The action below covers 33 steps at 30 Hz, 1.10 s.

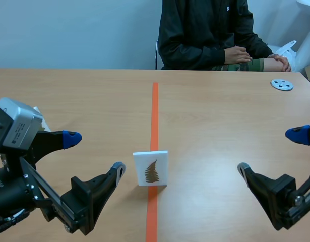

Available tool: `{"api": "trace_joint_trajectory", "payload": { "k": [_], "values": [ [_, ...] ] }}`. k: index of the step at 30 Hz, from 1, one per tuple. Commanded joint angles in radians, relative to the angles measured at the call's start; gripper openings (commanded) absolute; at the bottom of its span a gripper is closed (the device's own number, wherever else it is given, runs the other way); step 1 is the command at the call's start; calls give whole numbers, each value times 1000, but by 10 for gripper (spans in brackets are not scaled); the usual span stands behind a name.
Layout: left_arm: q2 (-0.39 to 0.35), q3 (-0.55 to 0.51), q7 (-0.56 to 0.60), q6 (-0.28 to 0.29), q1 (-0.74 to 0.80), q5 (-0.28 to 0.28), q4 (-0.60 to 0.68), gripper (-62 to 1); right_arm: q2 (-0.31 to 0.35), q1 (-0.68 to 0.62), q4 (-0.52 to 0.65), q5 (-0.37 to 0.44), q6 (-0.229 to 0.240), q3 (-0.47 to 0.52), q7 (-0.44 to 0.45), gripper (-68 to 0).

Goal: Sort the leaf by its shape. The table is split by an orange tape line. A compound leaf with several leaflets goes to the left side, a simple leaf with one blade goes to the right side. Return to the home posture when a red brick is placed on the table.

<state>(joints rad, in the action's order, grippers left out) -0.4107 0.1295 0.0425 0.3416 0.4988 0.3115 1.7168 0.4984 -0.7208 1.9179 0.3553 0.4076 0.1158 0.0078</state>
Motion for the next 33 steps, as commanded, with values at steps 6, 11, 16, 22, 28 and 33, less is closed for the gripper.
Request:
{"api": "trace_joint_trajectory", "payload": {
  "k": [6, 11, 16, 22, 28, 33],
  "values": [
    [-6, -7, 18, 2, 0, 10, 14, 14, 6, 47, -22, 10, 39, -66, -14, 4],
    [-6, -7, 13, 2, 0, 10, 14, 14, 6, 167, -143, -7, 52, -145, -13, 4],
    [-6, -7, 13, 2, 0, 10, 14, 14, 6, 301, -277, -15, 105, -244, 2, 4],
    [-6, -8, 12, 2, 0, 10, 14, 14, 5, 448, -398, -100, 117, -383, 64, 4],
    [-6, -8, 13, 1, 0, 9, 14, 14, -25, 570, -508, -162, 117, -497, 117, 4],
    [-6, -8, 12, 1, 0, 9, 14, 14, -85, 653, -612, -192, 117, -565, 154, 4]
  ]
}}
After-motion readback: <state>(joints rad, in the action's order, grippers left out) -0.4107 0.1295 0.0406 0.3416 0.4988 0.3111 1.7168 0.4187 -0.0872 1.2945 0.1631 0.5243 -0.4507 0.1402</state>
